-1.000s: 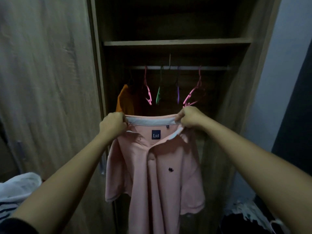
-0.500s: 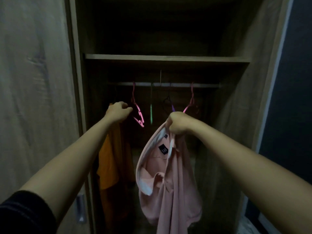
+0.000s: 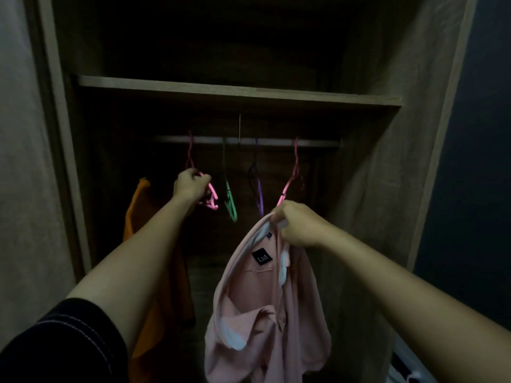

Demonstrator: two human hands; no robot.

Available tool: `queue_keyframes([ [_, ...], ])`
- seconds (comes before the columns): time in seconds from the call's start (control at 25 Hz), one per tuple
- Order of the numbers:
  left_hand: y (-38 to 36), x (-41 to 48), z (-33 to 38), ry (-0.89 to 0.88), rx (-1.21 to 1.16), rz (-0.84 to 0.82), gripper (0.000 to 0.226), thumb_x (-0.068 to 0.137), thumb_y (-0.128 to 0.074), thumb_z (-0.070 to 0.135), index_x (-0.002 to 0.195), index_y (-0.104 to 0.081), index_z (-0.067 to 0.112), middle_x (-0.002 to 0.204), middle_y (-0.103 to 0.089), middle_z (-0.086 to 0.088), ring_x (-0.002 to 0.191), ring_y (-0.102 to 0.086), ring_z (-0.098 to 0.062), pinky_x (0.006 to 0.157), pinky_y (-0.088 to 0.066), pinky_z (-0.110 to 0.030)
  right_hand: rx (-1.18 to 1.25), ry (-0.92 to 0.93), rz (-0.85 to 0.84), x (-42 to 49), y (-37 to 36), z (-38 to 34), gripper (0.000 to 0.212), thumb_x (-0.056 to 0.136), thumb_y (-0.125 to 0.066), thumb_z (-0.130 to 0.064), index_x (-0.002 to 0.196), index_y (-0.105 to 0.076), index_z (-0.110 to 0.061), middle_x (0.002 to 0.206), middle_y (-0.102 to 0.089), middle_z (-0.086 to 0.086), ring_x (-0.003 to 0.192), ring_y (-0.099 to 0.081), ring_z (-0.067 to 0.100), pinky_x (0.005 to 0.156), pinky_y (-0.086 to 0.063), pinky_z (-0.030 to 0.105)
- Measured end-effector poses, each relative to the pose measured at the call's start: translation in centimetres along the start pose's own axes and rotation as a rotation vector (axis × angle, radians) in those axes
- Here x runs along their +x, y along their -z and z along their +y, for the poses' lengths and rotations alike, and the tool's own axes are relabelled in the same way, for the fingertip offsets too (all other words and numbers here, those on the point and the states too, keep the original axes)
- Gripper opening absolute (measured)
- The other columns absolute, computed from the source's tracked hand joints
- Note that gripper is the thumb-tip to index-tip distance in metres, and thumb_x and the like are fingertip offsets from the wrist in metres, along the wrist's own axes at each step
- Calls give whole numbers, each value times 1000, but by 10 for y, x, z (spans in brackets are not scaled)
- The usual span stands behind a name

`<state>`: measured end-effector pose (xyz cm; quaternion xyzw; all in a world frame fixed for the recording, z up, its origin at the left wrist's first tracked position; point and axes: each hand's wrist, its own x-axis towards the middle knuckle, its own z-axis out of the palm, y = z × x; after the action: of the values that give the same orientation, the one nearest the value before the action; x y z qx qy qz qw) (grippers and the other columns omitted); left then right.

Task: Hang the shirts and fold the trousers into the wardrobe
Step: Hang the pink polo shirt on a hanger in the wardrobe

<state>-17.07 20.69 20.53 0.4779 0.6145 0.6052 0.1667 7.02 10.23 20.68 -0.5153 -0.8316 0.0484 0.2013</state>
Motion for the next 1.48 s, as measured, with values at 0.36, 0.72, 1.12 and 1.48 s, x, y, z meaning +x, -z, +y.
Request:
queue_keyframes([
  [0.36, 21, -72, 11, -160, 66, 16, 58, 91, -56, 12, 144, -31, 14, 77, -57, 5, 70, -58, -6, 65, -48, -21, 31, 15, -4, -3, -19, 9, 33, 80, -53, 3, 111, -63, -1, 127, -52, 14, 117, -51, 28, 96, -45, 35],
  [0.72, 66, -259, -33, -117, 424, 297, 36, 93, -46, 6, 128, -51, 7, 111, -64, -13, 100, -63, -32, 81, -47, -28, 6, 107, -25, -25, -64, 18, 27, 82, -52, -2, 106, -64, -2, 124, -48, 15, 114, -52, 31, 99, -42, 33],
  [1.12, 163, -375, -62, -151, 672, 468, 20, 96, -49, 24, 86, -60, 10, 66, -57, -3, 53, -53, -14, 55, -35, -32, -45, 193, -57, -60, -93, 31, 36, 80, -52, 0, 115, -60, -3, 129, -46, 11, 117, -51, 31, 100, -42, 33],
  [1.48, 180, -412, -92, -405, 647, 248, 42, 87, -41, 47, 98, -71, 20, 79, -72, 1, 68, -68, -14, 59, -48, -26, 17, 328, -66, -96, -62, 27, 39, 78, -60, -2, 116, -64, -9, 137, -46, 6, 123, -48, 29, 103, -41, 37],
])
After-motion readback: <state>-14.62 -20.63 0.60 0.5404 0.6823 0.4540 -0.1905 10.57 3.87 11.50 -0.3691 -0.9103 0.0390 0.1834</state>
